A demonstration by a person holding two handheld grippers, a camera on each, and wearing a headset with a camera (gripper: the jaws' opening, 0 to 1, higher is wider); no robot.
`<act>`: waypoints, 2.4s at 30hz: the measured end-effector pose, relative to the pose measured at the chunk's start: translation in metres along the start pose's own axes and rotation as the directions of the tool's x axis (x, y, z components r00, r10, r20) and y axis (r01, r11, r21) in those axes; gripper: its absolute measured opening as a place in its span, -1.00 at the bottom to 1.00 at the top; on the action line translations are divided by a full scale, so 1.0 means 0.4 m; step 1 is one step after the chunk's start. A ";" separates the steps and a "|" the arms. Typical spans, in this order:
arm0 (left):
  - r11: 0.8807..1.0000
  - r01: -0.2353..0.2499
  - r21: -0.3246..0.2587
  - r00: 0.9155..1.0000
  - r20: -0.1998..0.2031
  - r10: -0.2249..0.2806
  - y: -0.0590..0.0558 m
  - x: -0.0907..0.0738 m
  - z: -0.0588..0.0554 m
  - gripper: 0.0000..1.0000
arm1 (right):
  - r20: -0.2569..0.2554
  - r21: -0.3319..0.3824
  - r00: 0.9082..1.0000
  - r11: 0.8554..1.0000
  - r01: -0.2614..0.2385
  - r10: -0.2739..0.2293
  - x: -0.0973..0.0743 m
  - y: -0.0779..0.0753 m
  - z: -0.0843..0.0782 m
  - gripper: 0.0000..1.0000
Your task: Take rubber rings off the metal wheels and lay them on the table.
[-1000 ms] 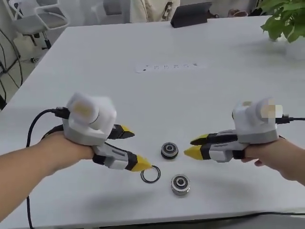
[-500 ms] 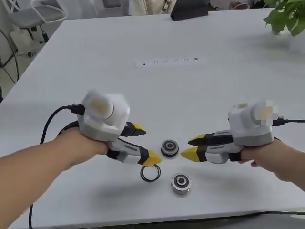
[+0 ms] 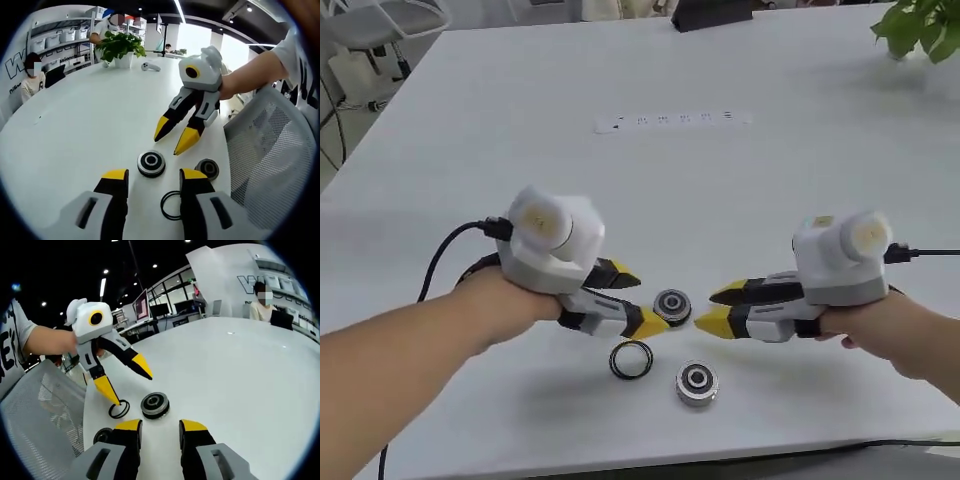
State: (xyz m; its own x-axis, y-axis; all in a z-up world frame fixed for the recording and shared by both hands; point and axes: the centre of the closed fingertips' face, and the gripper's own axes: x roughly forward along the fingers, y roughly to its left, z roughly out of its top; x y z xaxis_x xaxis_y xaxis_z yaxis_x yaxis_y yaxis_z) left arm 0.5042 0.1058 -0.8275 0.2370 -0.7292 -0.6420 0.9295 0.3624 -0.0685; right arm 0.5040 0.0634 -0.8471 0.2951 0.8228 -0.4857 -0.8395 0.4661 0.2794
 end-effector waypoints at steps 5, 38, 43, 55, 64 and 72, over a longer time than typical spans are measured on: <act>1.000 0.018 0.020 1.000 -0.013 -0.018 -0.006 0.021 0.002 -0.32 | 0.003 0.003 1.000 1.000 -0.004 0.004 0.002 0.000 0.001 -0.46; 0.995 -0.027 0.100 0.999 -0.035 0.031 0.010 0.057 0.015 -0.81 | -0.004 -0.023 1.000 0.999 -0.026 0.026 0.023 0.006 0.007 -0.49; 0.994 -0.042 0.102 0.998 -0.032 0.046 0.011 0.057 0.015 -0.83 | -0.029 -0.077 0.999 0.996 -0.038 0.035 0.040 0.019 0.006 -0.50; 0.994 -0.058 0.087 0.998 -0.018 0.060 0.012 0.062 0.013 -0.86 | -0.052 -0.137 0.999 0.990 -0.017 0.010 0.058 0.015 0.008 -0.59; 0.995 -0.061 0.075 0.998 -0.017 0.062 0.013 0.061 0.011 -0.86 | -0.067 -0.150 0.998 0.989 -0.006 -0.004 0.043 0.011 -0.003 -0.81; 0.996 -0.067 0.066 0.998 -0.015 0.068 0.013 0.059 0.009 -0.86 | -0.068 -0.110 0.998 0.994 0.001 -0.009 0.040 0.013 -0.006 -0.91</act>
State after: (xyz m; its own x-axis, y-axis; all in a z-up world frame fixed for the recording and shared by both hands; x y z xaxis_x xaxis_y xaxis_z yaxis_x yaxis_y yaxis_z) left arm 0.5157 0.0885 -0.8402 0.2955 -0.6938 -0.6568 0.9282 0.3713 0.0253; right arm 0.5034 0.0783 -0.8554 0.2705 0.7945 -0.5437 -0.8844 0.4281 0.1857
